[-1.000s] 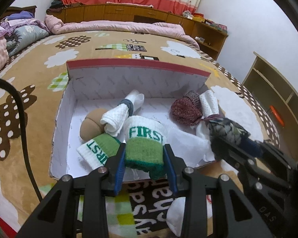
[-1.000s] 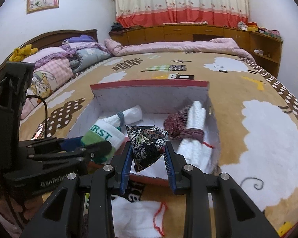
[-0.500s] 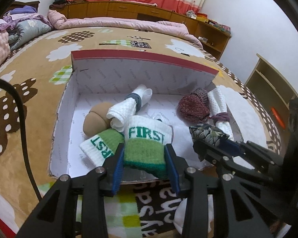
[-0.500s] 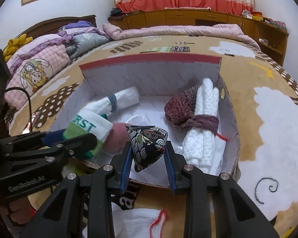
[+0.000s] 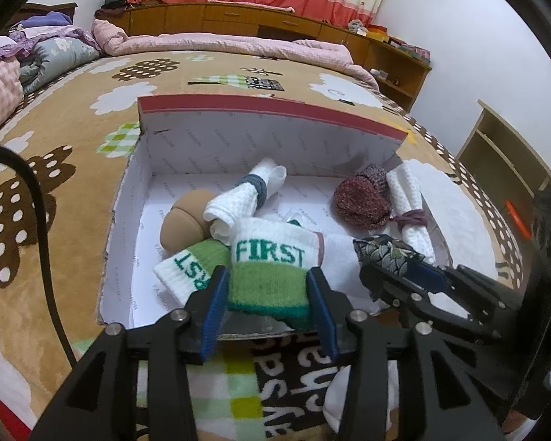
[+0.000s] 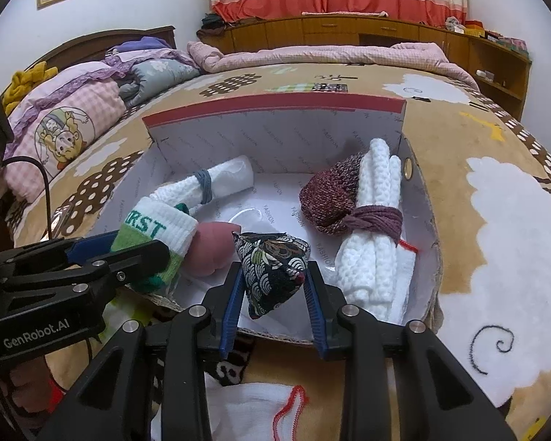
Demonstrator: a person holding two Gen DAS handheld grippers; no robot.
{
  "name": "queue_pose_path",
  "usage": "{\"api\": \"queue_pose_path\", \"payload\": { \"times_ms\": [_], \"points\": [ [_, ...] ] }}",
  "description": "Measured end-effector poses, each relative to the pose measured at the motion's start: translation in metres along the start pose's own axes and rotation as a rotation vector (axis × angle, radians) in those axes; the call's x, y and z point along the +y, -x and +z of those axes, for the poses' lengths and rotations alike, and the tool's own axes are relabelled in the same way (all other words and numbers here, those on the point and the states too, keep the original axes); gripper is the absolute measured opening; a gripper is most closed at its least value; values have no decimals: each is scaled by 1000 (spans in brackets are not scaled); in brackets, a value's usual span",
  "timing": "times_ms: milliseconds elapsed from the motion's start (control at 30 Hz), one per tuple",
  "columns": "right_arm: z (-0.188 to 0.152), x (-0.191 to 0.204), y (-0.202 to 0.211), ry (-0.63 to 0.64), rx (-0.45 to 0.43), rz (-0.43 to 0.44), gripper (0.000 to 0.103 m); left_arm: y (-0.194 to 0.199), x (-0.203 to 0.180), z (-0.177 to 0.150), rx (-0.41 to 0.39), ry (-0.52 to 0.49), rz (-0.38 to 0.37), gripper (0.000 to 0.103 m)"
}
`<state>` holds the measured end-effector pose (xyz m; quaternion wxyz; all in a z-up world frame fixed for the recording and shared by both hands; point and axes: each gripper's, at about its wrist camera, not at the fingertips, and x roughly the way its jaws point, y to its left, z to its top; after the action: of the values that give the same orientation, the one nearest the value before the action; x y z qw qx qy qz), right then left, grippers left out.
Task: Organize soft objects
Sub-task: 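Open the left tool to drop the FIRST sock while the right tool drops the patterned sock in, then move both open tools back to the remaining socks beside the box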
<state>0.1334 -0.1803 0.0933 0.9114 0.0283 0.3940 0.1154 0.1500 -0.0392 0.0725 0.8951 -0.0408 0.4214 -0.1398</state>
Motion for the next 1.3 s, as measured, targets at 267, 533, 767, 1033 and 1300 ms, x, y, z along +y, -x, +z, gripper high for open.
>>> {"api": "queue_pose_path", "payload": {
  "times_ms": [267, 533, 767, 1033, 1300],
  "points": [
    [-1, 3, 11, 10, -22, -17, 45, 6, 1, 0, -5, 1, 14, 61],
    [0, 2, 29, 0, -58, -17, 49, 17, 0, -1, -21, 2, 6, 61],
    [-1, 5, 44, 0, -81, -13, 49, 30, -5, -4, -36, -16, 4, 61],
    [-8, 6, 60, -13, -101, -14, 49, 43, -8, -12, -42, -23, 2, 61],
    [-20, 6, 69, -29, -94, -11, 49, 51, -8, -28, -23, -27, 3, 61]
  ]
}}
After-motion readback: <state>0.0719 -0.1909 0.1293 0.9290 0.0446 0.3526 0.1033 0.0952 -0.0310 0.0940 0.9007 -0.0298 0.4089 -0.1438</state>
